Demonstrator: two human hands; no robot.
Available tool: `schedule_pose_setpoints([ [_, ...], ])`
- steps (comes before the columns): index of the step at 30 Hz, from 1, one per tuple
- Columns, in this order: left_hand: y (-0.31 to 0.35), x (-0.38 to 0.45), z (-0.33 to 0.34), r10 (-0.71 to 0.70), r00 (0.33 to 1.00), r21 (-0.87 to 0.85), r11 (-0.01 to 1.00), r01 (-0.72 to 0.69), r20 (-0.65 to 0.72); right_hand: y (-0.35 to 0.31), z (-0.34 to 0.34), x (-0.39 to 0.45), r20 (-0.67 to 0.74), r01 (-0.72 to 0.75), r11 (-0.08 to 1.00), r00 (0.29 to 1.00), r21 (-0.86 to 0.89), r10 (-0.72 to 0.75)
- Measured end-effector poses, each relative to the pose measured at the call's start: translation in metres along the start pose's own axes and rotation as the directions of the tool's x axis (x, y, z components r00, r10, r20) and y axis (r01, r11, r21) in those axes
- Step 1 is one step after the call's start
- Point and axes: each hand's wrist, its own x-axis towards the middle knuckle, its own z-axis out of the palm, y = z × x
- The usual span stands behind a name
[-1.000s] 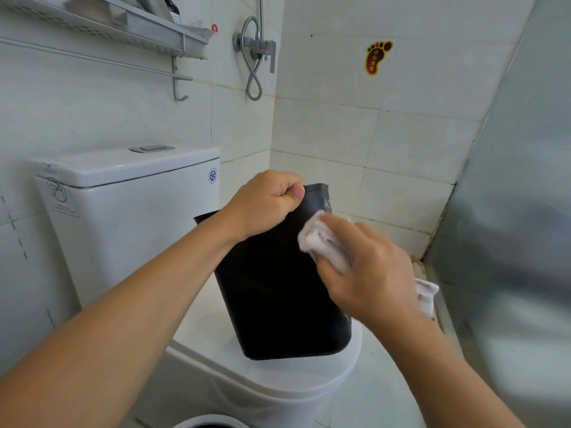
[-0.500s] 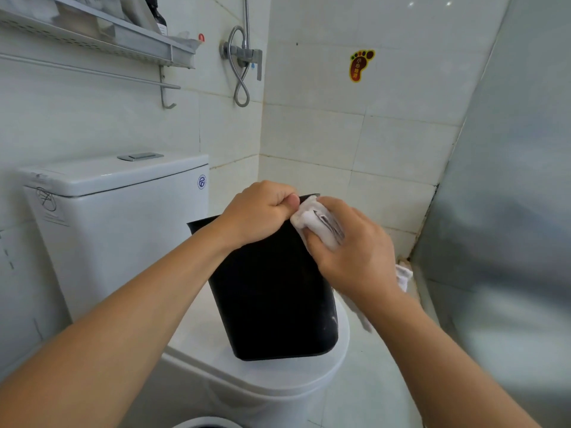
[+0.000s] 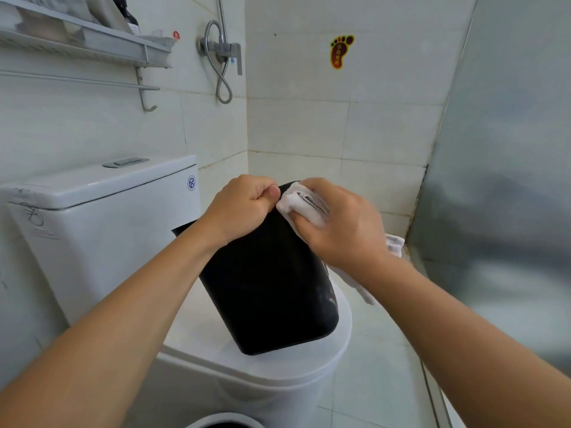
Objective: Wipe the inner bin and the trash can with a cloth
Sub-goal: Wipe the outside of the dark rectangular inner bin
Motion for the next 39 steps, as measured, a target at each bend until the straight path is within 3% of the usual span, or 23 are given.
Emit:
schedule_pose_setpoints([
  [6, -0.008, -0.001, -0.007, -0.035, 0.999, -0.031, 0.999, 0.034, -0.024, 0.033, -0.004, -0.066, 0.174, 0.065, 0.993, 0.984, -0.097, -0.048],
  [10, -0.010, -0.001, -0.009, -0.059, 0.998, -0.001, 0.998, 0.059, -0.035, 0.039, -0.006, -0.075, 0.218, 0.053, 0.991, 0.976, -0.122, -0.026],
  [19, -0.011, -0.005, -0.015, -0.072, 0.997, -0.005, 0.997, 0.072, -0.027, -0.012, 0.015, 0.016, -0.002, 0.074, 0.997, 0.997, -0.030, -0.074],
  [24, -0.018, -0.006, -0.022, -0.125, 0.990, -0.058, 0.991, 0.121, -0.064, 0.020, 0.012, -0.047, 0.173, 0.181, 0.978, 0.972, -0.107, -0.160],
  [28, -0.016, -0.005, -0.020, -0.148, 0.986, -0.050, 0.988, 0.144, -0.076, 0.045, 0.004, -0.083, 0.254, 0.134, 0.981, 0.963, -0.142, -0.095],
  [39, -0.008, -0.006, -0.016, -0.097, 0.993, 0.024, 0.995, 0.098, -0.061, -0.003, 0.017, 0.003, 0.048, 0.164, 0.985, 0.986, -0.059, -0.161],
])
